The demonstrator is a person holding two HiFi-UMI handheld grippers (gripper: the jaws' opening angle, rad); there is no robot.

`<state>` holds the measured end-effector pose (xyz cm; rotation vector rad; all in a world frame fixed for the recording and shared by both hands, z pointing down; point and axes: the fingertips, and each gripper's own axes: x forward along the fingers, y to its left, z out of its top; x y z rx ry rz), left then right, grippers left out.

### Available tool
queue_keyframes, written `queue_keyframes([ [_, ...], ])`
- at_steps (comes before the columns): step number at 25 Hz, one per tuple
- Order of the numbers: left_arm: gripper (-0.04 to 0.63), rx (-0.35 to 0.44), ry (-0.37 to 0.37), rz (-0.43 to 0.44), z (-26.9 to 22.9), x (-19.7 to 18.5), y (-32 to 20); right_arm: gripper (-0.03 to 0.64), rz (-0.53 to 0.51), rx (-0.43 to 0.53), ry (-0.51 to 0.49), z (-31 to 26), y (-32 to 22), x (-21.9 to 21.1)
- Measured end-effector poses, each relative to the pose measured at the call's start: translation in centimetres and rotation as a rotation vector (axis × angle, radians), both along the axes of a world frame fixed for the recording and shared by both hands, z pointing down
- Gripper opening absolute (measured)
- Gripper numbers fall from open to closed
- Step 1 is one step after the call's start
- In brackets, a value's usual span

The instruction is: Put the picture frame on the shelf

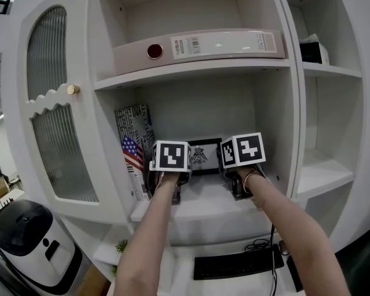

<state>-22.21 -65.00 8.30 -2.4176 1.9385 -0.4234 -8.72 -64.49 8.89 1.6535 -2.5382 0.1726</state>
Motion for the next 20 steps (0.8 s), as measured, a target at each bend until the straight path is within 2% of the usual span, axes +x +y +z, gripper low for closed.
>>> queue_keyframes([
  [20,0.067,-0.007,0.012,-0.006,0.15,-0.25,-0.37,0.057,-0.003,-0.002,0.002,0.01,-0.92,-0.37],
])
